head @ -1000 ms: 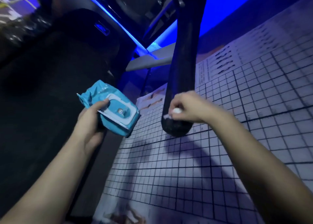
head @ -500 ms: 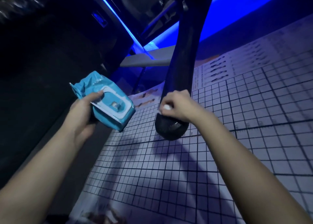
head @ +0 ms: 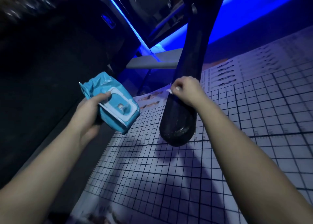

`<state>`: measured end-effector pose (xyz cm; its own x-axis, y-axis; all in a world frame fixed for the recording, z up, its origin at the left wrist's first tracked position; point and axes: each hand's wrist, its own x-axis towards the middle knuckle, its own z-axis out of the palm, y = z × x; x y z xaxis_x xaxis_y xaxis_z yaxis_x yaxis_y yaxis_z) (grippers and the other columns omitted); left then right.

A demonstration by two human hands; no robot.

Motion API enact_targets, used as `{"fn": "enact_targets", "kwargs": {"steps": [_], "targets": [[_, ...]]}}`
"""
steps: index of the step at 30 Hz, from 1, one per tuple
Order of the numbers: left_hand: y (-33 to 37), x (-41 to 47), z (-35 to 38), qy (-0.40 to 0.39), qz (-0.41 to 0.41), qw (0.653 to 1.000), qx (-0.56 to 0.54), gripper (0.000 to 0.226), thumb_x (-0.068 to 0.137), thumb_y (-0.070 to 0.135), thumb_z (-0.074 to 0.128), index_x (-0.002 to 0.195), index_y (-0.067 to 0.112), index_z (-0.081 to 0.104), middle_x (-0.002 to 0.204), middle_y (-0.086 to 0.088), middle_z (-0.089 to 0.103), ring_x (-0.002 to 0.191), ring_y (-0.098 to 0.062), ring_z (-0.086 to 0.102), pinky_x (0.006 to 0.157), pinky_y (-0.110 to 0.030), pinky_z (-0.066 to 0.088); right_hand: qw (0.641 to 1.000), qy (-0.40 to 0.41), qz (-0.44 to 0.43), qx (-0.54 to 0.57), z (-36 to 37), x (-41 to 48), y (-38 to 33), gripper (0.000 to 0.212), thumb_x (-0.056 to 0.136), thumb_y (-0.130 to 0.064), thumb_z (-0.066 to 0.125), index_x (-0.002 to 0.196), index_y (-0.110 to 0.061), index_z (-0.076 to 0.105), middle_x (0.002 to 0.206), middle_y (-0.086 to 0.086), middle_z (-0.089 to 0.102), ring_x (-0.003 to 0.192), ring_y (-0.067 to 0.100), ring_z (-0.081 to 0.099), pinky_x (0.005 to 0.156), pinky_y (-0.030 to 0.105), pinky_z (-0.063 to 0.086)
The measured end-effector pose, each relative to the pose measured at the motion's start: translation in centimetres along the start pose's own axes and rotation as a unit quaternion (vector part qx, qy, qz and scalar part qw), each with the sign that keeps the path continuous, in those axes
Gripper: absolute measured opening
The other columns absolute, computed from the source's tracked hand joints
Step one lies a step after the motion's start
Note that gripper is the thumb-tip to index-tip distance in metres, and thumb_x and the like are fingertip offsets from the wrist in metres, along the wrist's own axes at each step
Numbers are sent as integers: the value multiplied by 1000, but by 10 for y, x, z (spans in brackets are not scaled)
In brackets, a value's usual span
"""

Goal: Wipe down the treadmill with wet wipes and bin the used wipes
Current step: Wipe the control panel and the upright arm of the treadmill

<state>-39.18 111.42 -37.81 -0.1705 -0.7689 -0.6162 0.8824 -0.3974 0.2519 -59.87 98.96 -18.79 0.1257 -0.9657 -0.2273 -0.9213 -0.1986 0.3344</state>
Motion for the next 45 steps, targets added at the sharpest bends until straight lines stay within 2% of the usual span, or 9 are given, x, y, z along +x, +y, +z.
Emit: {"fn": "enact_targets", "kwargs": {"steps": [4,10,14,17,21,32,39,42,45], "targets": [[-2,-1,-4,9,3,1000,2,41,95,15,71,136,13,68,120,-10,78,113,-31,75,109,-55,54,990,-82,-41,-106,-1,-19,-13,15,85,-38,64,87,-25,72,91,-6,71,97,23,59,81,34,24],[1,-4,0,18,1,1000,3,37,96,12,70,133,12,68,116,-9,80,109,-29,76,106,-54,55,939,-303,-78,143,-32,-88,-35,11,74,-32,82,82,-26,78,81,-13,74,86,6,64,79,22,48],[1,-6,4,14,4,1000,5,36,97,10,69,133,11,68,115,-8,80,109,-27,77,106,-52,56,933,-90,-10,348,-41,-59,-11,9,82,-17,77,90,-13,78,85,-6,75,84,1,66,81,19,53],[-2,-7,2,14,3,1000,13,37,97,12,69,134,11,68,116,-9,80,110,-29,76,107,-52,55,973,53,49,220,-17,-21,1,9,93,-26,68,94,-22,76,98,-5,74,96,11,65,84,32,51],[-4,-11,-2,24,-1,1000,15,35,96,12,70,132,11,69,113,-9,80,106,-28,77,106,-53,56,990,-37,-26,-132,9,-9,-8,20,98,-37,58,106,-28,73,107,0,69,106,28,59,84,37,31],[14,-25,3,16,7,999,28,31,96,10,70,127,13,70,110,-8,81,102,-26,78,103,-51,58,961,-194,-189,-61,19,-133,-58,18,97,-29,55,90,-22,70,89,-7,63,89,14,54,87,33,30],[16,-33,3,12,10,1000,21,33,96,9,70,129,12,69,108,-7,81,99,-25,78,104,-52,57,980,132,-28,147,-6,-103,-8,12,95,-24,67,100,-18,76,98,-1,67,97,17,56,83,24,39],[13,-41,5,6,8,999,31,28,97,8,69,124,14,70,102,-5,82,92,-23,79,103,-51,58,990,108,46,82,2,-85,7,19,99,-24,60,109,-16,75,107,8,63,110,28,53,88,26,34],[12,-45,3,3,3,999,38,30,97,9,69,126,15,69,104,-5,82,94,-23,79,102,-50,59,999,38,-18,9,8,-100,-7,21,99,-30,59,107,-18,75,105,6,61,103,24,48,86,30,34]]}}
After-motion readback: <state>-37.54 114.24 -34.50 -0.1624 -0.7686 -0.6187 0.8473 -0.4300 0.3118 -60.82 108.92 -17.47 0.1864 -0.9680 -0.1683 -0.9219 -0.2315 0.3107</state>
